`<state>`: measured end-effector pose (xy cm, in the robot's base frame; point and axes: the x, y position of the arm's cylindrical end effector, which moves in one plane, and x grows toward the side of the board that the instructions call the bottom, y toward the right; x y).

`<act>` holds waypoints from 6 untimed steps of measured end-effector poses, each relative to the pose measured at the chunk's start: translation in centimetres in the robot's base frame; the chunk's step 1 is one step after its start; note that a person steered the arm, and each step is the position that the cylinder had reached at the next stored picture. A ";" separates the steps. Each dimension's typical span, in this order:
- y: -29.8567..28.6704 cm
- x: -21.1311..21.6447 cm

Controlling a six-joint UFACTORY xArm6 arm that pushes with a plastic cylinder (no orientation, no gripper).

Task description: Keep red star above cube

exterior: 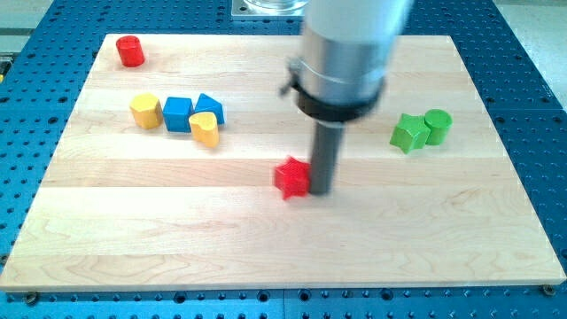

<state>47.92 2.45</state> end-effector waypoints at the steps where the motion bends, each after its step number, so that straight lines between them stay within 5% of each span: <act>1: -2.1 2.5; 2: -1.4 9.5; 3: -6.0 3.4; 5: -4.5 -10.4; 6: -4.4 -5.5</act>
<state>42.43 -1.95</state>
